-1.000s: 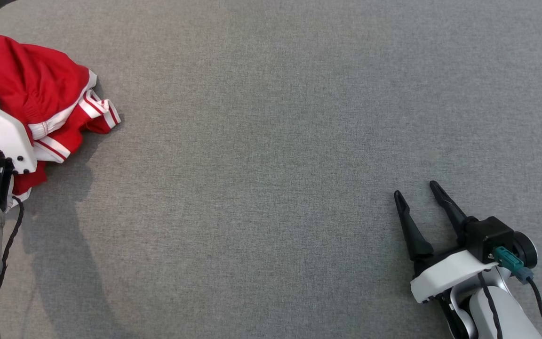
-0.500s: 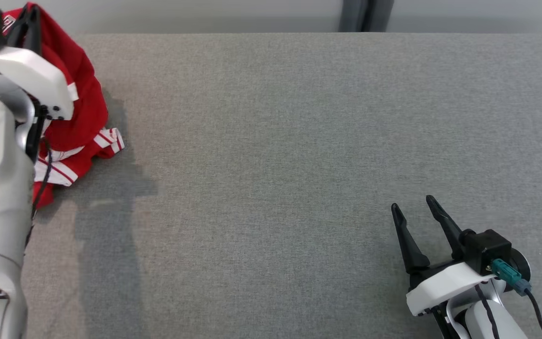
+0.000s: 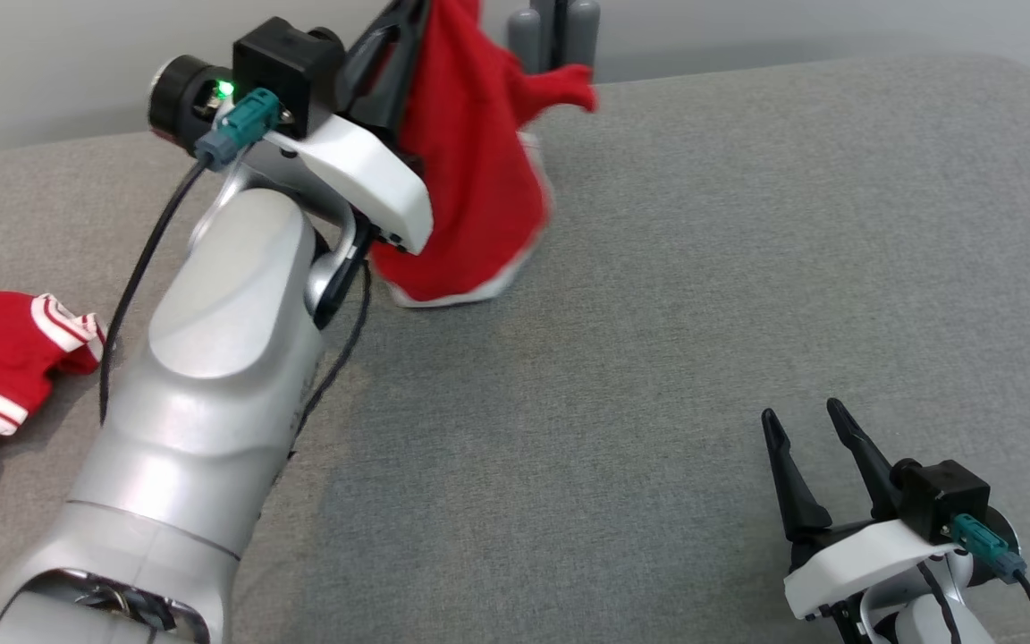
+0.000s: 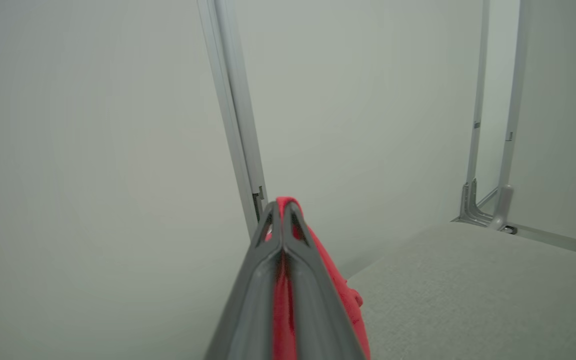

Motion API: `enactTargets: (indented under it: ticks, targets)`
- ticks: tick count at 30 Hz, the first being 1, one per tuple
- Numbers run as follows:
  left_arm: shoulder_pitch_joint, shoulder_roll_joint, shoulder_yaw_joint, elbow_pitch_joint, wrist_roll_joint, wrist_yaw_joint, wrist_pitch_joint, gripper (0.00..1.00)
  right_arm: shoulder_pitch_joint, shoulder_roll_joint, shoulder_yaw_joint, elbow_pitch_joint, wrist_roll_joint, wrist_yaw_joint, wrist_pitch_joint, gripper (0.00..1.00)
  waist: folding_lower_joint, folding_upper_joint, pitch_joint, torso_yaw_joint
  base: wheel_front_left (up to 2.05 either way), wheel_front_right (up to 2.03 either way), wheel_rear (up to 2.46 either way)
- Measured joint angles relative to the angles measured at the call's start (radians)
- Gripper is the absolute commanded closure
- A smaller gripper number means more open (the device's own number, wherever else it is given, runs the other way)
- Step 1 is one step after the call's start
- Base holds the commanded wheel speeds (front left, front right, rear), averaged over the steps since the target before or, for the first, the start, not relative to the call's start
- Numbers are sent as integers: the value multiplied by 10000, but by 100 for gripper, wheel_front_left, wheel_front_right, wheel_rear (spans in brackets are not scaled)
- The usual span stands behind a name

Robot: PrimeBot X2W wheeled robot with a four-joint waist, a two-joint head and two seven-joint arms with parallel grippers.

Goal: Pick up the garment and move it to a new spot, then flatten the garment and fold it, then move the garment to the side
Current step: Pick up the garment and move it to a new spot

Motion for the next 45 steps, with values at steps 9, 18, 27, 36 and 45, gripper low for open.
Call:
enactTargets:
  ticks: [9,18,27,36,45]
  targets:
    - [1768,-84,-1484,-1827,-1509,552,-21,100,88,-4,-4,17,240,0,0,0,0,0,-116,-569,0,0,0]
    - [3482,286,-702,-1394,-1310,1237,-21,71,179,2,-46,10,347,0,0,0,0,0,-154,-380,0,0,0]
    - [6513,788,1390,-3196,-238,1808,-25,0,261,4,-245,-171,236,0,0,0,0,0,-549,19,0,0,0]
    - [8782,481,3035,-4514,934,1971,-25,0,643,8,-265,-332,44,0,0,0,0,0,-1071,233,0,0,0]
    - [10100,226,3835,-5189,1630,1918,-25,0,1129,10,-550,-560,-211,0,0,0,0,0,-1820,357,0,0,0]
